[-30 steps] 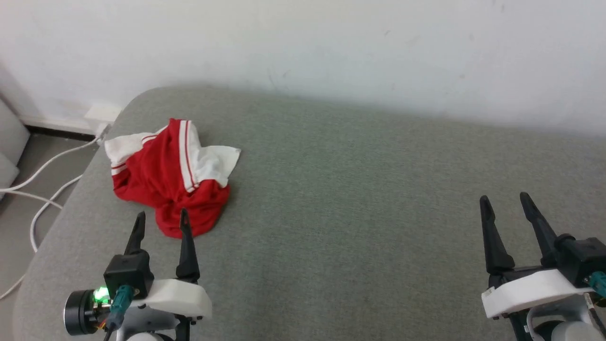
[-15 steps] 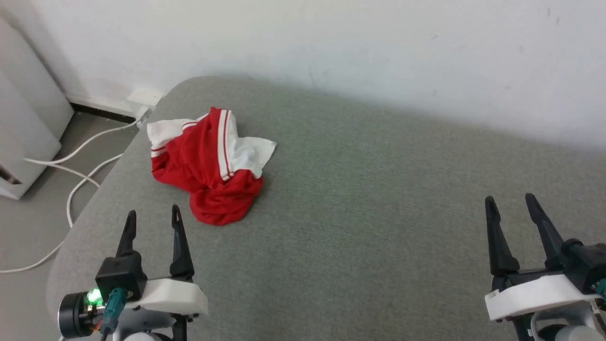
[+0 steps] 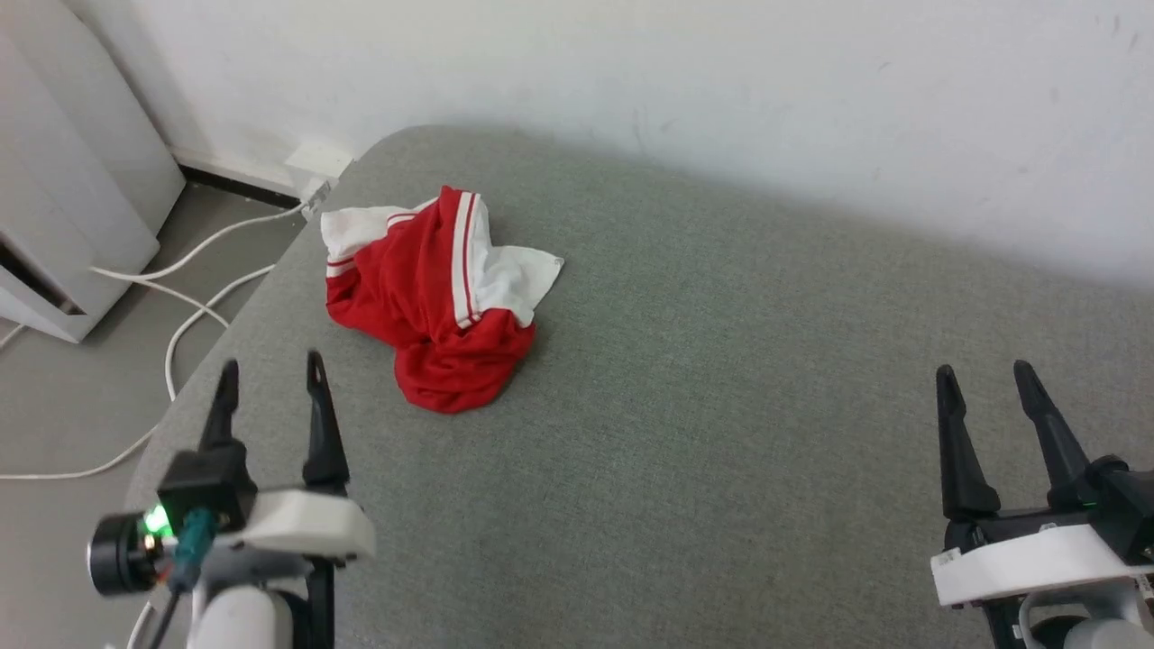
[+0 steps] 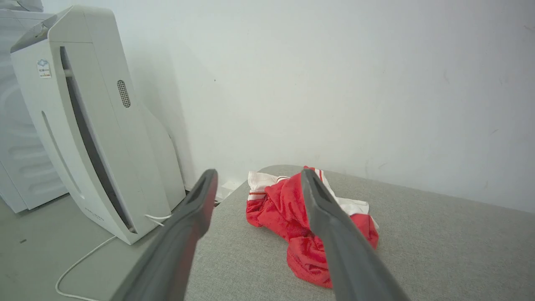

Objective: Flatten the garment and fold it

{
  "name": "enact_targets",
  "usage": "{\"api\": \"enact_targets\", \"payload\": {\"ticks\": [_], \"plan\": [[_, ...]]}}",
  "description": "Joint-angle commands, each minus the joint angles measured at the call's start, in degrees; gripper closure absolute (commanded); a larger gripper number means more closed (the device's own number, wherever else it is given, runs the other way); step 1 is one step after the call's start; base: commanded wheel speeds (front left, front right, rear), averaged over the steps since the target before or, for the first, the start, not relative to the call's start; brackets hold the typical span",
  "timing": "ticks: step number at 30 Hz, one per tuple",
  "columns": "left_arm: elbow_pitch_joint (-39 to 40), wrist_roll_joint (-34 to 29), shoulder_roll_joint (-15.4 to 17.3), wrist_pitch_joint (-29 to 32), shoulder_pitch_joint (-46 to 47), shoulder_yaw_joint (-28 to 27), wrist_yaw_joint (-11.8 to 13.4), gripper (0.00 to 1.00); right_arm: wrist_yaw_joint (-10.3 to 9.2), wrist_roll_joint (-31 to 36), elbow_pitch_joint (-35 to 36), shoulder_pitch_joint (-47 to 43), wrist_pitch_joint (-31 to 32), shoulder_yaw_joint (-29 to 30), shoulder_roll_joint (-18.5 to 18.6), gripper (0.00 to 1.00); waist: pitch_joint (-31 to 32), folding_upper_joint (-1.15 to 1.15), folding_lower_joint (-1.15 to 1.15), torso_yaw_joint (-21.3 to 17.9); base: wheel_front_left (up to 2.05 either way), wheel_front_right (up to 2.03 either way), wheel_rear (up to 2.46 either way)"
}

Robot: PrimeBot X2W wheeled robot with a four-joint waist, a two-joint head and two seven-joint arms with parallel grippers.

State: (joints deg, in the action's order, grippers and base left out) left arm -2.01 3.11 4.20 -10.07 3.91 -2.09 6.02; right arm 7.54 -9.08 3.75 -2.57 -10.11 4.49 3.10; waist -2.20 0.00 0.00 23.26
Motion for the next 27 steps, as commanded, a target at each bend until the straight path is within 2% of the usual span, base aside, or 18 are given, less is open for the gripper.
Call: {"api": "enact_targets", "payload": {"ticks": [1,5,9,15,18,22,27], "plan": [[-1.19,0.17,0.79,-0.56,2.46,-0.66,-0.59,0.0,-0.04,-0.24,0.54,0.19,-0.52,0.11,-0.14,0.0,-0.64,0.0,0.0,-0.03,0.0,0.0,0.0],[-4.95,0.69,2.17,-0.92,6.7,-1.24,-1.95,0.0,-0.04,0.03,0.83,0.6,-0.88,0.27,-0.15,0.0,-1.75,0.0,0.0,-0.4,0.0,0.0,0.0],[-11.85,1.57,4.62,-1.37,14.09,-1.09,-4.64,0.0,-0.04,0.58,1.34,1.39,-1.36,0.48,-0.16,0.0,-3.79,0.0,0.0,-0.97,0.0,0.0,0.0],[-21.77,3.16,8.41,3.32,26.84,-0.19,-8.75,0.0,-0.04,1.76,2.46,3.8,-2.08,0.87,-0.17,0.0,-8.52,0.0,0.0,-2.64,0.0,0.0,0.0],[-26.64,5.16,10.07,7.92,32.76,0.68,-10.91,0.0,-0.04,2.33,2.96,5.27,-2.44,1.04,-0.18,0.0,-11.24,0.0,0.0,-3.75,0.0,0.0,0.0],[-32.86,8.63,12.05,16.35,39.99,3.68,-12.32,0.0,-0.05,2.87,3.54,6.77,-2.92,1.41,-0.19,0.0,-14.28,0.0,0.0,-4.9,0.0,0.0,0.0],[-37.21,18.2,14.34,30.36,46.54,12.62,-12.74,0.0,-0.05,3.35,4.08,8.15,-3.51,1.48,-0.2,0.0,-16.98,0.0,0.0,-5.93,0.0,0.0,0.0]]}}
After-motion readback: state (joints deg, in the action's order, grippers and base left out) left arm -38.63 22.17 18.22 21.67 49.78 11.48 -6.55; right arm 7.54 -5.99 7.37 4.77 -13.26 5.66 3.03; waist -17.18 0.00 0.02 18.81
